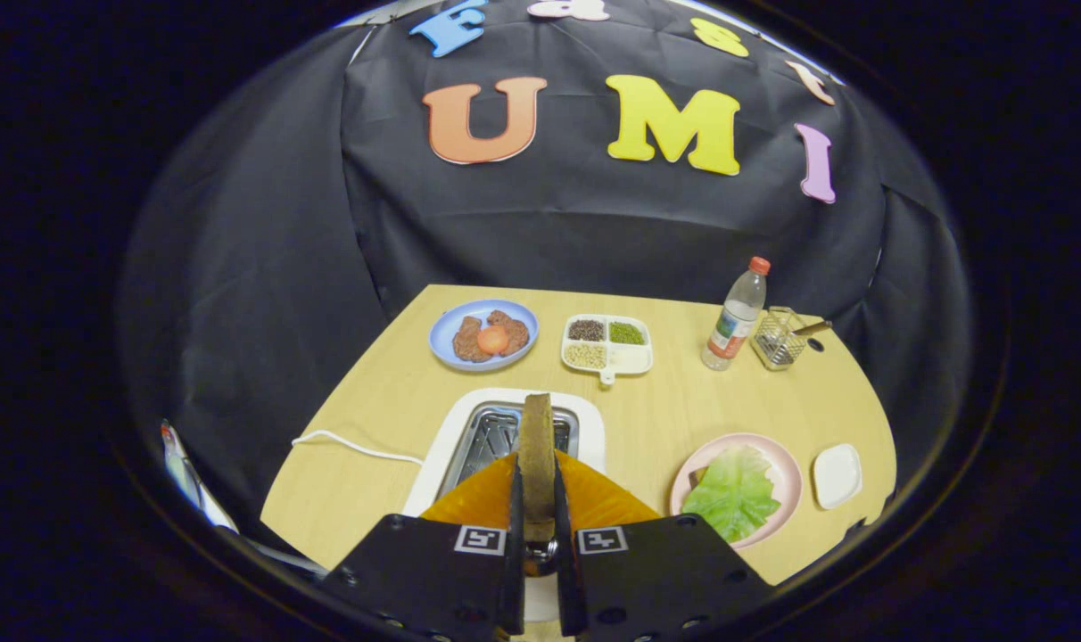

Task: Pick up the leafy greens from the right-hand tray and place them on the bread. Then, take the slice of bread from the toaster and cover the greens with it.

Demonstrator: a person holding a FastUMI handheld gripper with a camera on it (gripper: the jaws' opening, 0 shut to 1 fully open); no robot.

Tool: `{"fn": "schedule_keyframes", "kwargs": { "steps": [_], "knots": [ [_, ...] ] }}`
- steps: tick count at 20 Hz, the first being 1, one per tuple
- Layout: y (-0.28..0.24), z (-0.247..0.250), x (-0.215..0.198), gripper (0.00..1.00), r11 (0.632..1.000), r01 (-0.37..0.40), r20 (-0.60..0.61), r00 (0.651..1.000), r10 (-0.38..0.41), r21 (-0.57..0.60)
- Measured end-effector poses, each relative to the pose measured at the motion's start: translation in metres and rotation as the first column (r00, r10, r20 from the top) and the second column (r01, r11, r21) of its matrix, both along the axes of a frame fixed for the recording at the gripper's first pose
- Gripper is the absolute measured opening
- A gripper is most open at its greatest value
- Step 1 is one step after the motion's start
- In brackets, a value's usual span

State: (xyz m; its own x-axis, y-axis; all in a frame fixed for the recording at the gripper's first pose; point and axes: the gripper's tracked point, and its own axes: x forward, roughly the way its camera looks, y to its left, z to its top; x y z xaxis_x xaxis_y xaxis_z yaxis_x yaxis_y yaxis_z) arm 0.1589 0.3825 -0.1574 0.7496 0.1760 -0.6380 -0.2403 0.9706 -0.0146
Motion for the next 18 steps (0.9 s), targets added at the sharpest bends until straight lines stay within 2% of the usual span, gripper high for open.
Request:
{"fn": "schedule_keyframes", "kwargs": {
  "steps": [9, 13, 18],
  "knots": [
    [-0.018, 0.081, -0.018, 0.14, 0.997, -0.032, 0.141, 0.99, 0.021, 0.072],
    [-0.042, 0.091, -0.029, 0.14, 0.996, -0.03, 0.157, 0.987, 0.016, 0.088],
    [-0.099, 0.073, -0.023, 0.14, 0.994, 0.044, 0.127, 0.99, -0.057, 0.103]
  ]
}}
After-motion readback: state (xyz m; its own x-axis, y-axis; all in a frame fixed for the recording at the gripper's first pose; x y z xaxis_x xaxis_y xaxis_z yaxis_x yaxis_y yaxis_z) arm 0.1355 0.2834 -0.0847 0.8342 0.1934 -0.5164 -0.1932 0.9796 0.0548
